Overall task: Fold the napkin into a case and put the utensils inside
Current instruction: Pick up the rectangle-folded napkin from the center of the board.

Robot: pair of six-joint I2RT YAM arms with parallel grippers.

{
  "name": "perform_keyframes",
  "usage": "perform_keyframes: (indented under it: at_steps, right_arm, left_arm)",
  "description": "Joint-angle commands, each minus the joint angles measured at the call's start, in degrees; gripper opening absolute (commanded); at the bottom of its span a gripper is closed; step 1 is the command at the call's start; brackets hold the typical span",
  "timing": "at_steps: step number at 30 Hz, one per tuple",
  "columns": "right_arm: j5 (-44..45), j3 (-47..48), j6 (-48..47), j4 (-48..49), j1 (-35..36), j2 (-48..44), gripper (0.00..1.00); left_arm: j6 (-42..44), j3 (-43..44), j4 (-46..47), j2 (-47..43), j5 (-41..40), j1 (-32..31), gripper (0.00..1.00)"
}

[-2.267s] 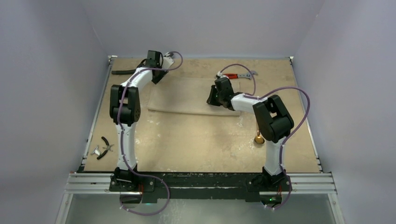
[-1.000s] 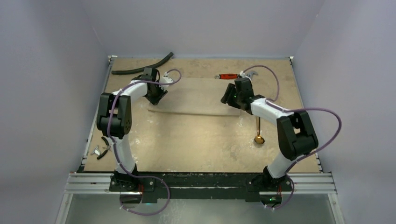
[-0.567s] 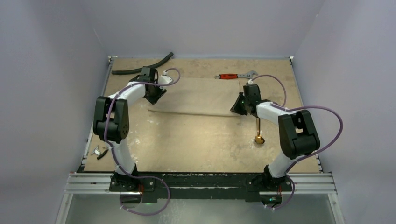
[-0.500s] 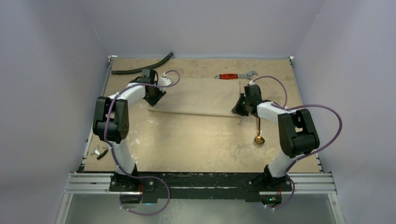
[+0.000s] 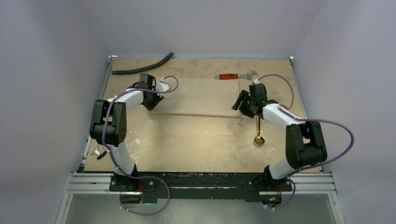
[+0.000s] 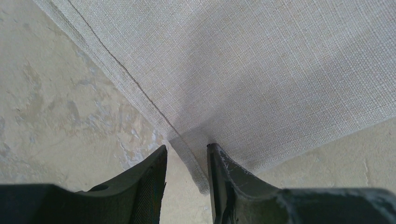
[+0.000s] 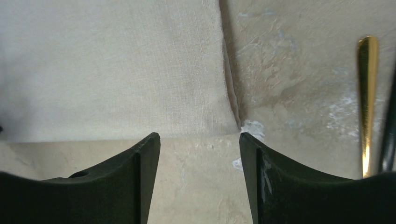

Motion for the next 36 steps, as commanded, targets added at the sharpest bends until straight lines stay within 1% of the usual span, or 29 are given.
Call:
perform_keyframes:
  at_steps: [1, 6, 10, 17, 20, 23, 30, 32, 36]
  right_arm:
    - [2.73, 0.32, -0.05, -5.57, -1.32, -5.2, 0.68]
    - [0.78, -2.59, 1.85, -3.65, -1.35, -2.55, 0.68]
    - [-0.19, -2.24, 2.66, -1.5, -1.35, 0.05, 0.65]
    - [-0.18, -1.4, 4.01, 1.3, -1.35, 3.36, 0.62]
    - [-0.93, -1.06, 4.33, 2.36, -1.34, 4.71, 0.54]
    - [-1.44, -1.36, 4.81, 3.49, -1.35, 4.9, 0.43]
    - [1.57, -0.28, 5.15, 1.88, -1.35, 3.3, 0.05]
    - [3.15, 0.07, 4.83, 0.54, -1.44, 2.09, 0.01]
    - [7.46, -0.75, 3.8, -2.0, -2.32, -1.68, 0.0]
  left_arm:
    - [-0.06, -2.68, -2.39, -2.4, 1.95, 0.46, 0.37]
    - [-2.13, 0.47, -5.91, -4.29, 5.13, 0.56, 0.39]
    - [-4.04, 3.79, -9.4, -5.37, 8.26, 0.94, 0.45]
    - [-4.84, 7.62, -10.4, -3.26, 9.11, 4.93, 0.47]
    - [-4.54, 8.59, -10.14, -1.33, 8.7, 6.64, 0.47]
    - [-3.67, 7.9, -8.91, 0.4, 7.67, 7.35, 0.46]
    - [-4.59, 5.04, -5.41, 3.76, 10.87, 7.3, 0.42]
    - [-4.88, 4.15, -5.02, 4.7, 11.44, 6.57, 0.4]
    - [-4.44, 1.78, -5.51, 3.91, 13.52, 5.27, 0.37]
